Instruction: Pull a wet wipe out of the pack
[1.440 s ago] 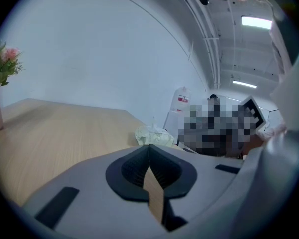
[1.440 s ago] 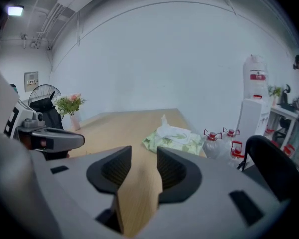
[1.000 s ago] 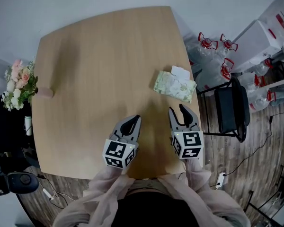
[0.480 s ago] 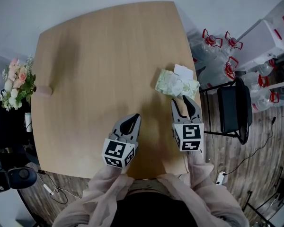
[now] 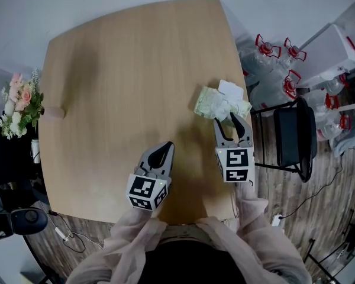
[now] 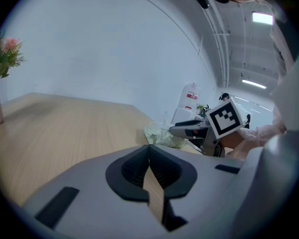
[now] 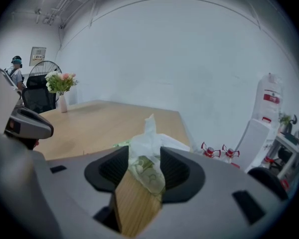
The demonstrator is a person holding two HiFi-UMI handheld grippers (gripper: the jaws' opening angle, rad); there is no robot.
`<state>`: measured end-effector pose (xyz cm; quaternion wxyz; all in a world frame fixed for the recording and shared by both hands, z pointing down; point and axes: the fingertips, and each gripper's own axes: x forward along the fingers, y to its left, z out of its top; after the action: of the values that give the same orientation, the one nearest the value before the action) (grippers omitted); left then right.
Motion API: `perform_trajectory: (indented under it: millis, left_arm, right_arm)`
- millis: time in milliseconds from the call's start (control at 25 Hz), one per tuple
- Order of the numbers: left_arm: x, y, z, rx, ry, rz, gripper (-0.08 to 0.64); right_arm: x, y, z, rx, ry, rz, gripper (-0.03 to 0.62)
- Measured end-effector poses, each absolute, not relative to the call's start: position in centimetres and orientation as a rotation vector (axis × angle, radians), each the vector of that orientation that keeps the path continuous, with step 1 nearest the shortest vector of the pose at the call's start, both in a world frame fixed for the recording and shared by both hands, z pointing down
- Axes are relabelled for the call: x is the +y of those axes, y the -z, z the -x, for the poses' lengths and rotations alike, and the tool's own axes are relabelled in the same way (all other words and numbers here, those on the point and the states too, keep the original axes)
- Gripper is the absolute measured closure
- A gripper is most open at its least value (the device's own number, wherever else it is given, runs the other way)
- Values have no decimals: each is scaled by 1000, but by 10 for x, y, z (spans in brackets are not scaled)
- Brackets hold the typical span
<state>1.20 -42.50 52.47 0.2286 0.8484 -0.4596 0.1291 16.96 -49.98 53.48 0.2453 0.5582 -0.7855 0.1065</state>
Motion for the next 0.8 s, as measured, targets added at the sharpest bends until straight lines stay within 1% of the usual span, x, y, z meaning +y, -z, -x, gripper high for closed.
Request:
perform_trajectory:
  millis: [640, 800]
  left_arm:
    - [-432, -537, -15, -1284, -371, -2301, 548]
    - [-432, -539, -15, -1290, -375, -2291, 548]
  right_arm:
    - [-523, -539, -173, -2192, -365, -1521, 394]
    - [-524, -538, -171, -2214, -387, -1518, 413]
